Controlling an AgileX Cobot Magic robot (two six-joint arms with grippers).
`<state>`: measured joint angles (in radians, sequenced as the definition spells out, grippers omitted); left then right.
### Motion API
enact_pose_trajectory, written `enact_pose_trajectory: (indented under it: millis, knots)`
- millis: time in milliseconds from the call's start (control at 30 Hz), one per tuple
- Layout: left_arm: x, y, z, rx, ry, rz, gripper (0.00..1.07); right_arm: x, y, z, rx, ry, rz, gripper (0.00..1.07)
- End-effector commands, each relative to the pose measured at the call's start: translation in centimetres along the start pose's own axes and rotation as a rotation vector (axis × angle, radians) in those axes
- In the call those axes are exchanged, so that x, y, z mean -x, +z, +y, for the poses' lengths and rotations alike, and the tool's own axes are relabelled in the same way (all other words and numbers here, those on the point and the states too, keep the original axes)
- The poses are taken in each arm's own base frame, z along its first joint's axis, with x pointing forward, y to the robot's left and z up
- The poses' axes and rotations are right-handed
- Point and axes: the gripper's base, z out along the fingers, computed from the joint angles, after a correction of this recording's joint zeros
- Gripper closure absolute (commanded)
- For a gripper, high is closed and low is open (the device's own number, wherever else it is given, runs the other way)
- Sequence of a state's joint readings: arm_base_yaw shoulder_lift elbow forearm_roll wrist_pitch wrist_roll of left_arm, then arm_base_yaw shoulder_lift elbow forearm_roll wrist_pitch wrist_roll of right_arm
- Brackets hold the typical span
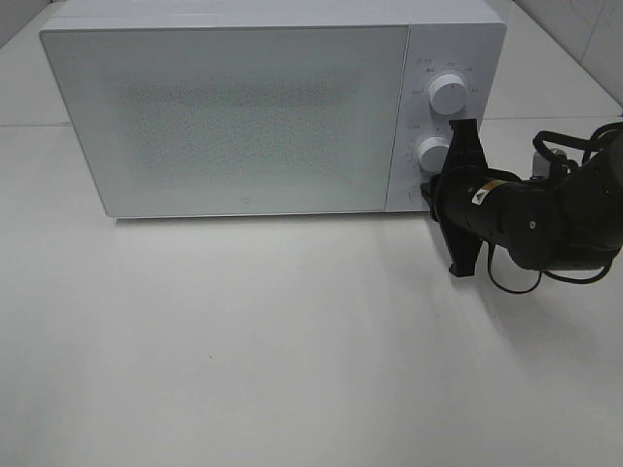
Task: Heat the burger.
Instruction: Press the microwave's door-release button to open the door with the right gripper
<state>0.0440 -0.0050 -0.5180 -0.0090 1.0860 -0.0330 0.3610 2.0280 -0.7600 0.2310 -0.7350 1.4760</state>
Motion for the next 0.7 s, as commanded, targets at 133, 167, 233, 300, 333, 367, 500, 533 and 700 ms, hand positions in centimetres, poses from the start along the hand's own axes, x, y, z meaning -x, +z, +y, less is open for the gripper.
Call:
enact_pose_trajectory:
  millis: [133, 167, 233, 300, 333, 367, 500, 533, 700]
  knots:
    - [0.1, 0.0, 0.0, 0.001, -0.002, -0.016, 0.07, -0.1, 0.7, -0.3, 0.051, 0.029, -0.008, 1.07]
    - [0.1, 0.0, 0.0, 0.001, -0.002, -0.016, 0.07, 0.0, 0.8, -0.2, 0.072, 0.035, -0.02, 1.07]
    - [0.1, 0.0, 0.0, 0.001, -0.002, -0.016, 0.07, 0.1, 0.8, -0.1, 0.089, 0.039, -0.03, 1.07]
    - [0.1, 0.0, 0.0, 0.002, -0.001, -0.016, 0.07, 0.2, 0.8, 0.0, 0.102, 0.043, -0.035, 1.07]
    - [0.1, 0.0, 0.0, 0.002, -0.001, -0.016, 0.07, 0.3, 0.7, 0.4, 0.138, 0.038, -0.047, 1.07]
    - [0.1, 0.0, 0.0, 0.002, -0.001, -0.016, 0.07, 0.3, 0.7, 0.4, 0.138, 0.038, -0.047, 1.07]
    - [0.1, 0.0, 0.0, 0.002, -0.001, -0.016, 0.07, 0.3, 0.8, 0.9, 0.187, 0.032, -0.057, 1.07]
    - [0.1, 0.0, 0.0, 0.002, -0.001, -0.016, 0.07, 0.4, 0.9, 1.1, 0.198, 0.038, -0.064, 1.07]
    - [0.1, 0.0, 0.0, 0.002, 0.0, -0.016, 0.07, 1.0, 1.0, 2.3, 0.279, 0.021, -0.139, 1.07]
